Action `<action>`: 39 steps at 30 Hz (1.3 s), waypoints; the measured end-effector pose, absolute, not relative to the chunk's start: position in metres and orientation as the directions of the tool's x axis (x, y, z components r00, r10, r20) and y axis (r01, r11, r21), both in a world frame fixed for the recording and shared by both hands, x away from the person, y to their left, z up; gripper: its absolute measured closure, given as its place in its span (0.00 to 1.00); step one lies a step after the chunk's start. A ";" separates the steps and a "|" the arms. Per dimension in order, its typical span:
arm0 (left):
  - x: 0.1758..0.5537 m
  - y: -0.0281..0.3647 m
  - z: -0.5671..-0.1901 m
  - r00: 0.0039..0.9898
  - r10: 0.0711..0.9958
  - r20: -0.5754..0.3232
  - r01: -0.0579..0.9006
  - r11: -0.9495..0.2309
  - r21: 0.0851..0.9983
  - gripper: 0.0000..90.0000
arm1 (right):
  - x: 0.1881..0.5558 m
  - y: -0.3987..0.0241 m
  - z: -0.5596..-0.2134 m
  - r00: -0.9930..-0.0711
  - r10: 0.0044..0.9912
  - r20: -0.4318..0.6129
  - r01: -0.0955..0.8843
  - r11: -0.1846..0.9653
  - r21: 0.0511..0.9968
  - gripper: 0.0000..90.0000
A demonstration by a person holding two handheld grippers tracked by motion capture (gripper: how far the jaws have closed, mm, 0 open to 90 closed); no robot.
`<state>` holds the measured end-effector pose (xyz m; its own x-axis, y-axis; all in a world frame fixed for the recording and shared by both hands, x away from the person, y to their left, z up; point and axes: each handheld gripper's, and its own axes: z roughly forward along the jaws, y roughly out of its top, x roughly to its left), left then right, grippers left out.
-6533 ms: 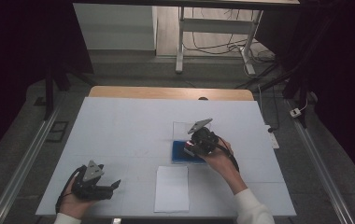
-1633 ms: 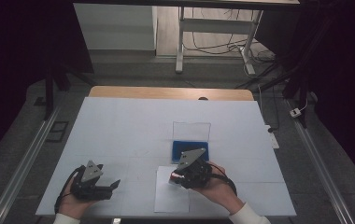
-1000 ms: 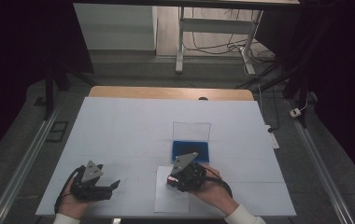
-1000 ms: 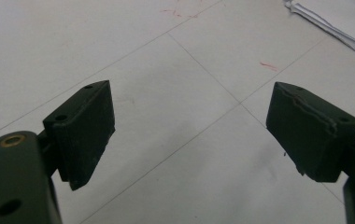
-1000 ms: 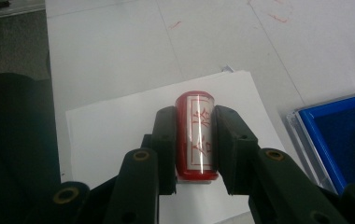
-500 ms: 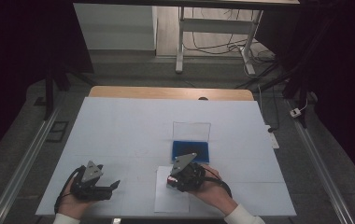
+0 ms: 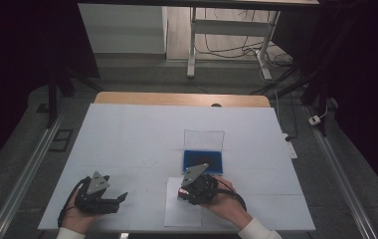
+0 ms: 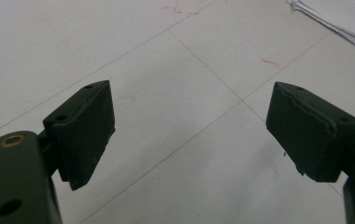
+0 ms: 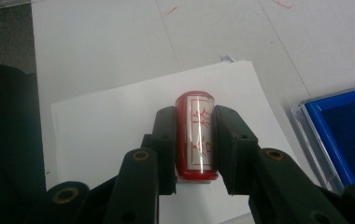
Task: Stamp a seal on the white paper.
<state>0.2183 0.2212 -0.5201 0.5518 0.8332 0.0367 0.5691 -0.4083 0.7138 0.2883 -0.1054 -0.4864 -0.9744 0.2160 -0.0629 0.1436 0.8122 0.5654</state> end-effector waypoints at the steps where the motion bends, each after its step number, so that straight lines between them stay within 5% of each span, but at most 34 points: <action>1: 0.218 0.221 -0.520 0.552 0.833 0.037 0.569 -0.409 0.714 0.17 | 0.288 -0.105 -0.486 -0.974 0.217 -0.061 0.145 0.812 0.566 0.78; 39: 0.218 0.218 -0.521 0.558 0.829 0.044 0.570 -0.421 0.705 0.17 | 0.293 -0.096 -0.487 -0.974 0.219 -0.051 0.168 0.859 0.484 0.78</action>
